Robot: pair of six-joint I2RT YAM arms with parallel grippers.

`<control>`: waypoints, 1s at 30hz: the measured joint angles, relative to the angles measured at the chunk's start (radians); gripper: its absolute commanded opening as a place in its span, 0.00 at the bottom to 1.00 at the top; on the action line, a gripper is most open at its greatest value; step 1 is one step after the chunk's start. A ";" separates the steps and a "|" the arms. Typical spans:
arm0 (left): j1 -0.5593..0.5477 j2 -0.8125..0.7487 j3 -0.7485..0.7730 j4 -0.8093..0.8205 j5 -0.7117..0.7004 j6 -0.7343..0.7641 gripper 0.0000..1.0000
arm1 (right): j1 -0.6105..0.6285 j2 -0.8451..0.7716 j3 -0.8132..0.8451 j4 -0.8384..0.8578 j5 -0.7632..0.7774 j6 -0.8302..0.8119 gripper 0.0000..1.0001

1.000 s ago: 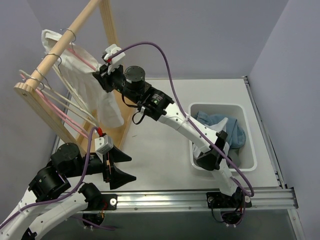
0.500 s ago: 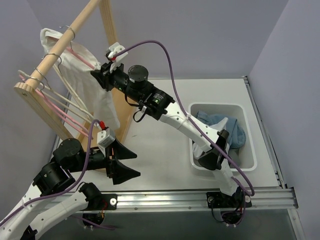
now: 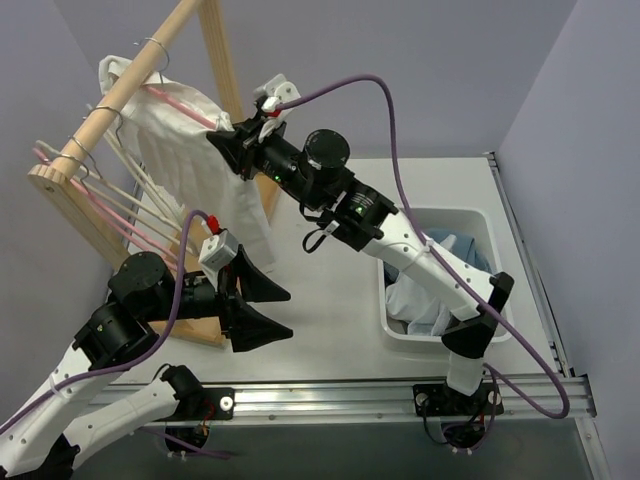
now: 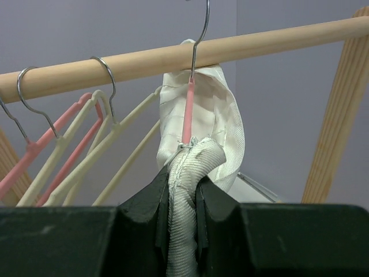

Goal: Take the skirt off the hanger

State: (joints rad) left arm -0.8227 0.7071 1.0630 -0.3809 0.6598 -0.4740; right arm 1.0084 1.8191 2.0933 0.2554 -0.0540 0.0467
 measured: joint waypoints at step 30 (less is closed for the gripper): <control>0.000 0.500 0.673 -0.038 -0.409 0.119 0.72 | 0.004 -0.866 -0.697 -0.393 0.249 0.114 0.00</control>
State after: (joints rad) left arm -0.8227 1.2068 1.7359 -0.4187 0.2504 -0.3546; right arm 1.0126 0.9531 1.3968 -0.1375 0.1955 0.1604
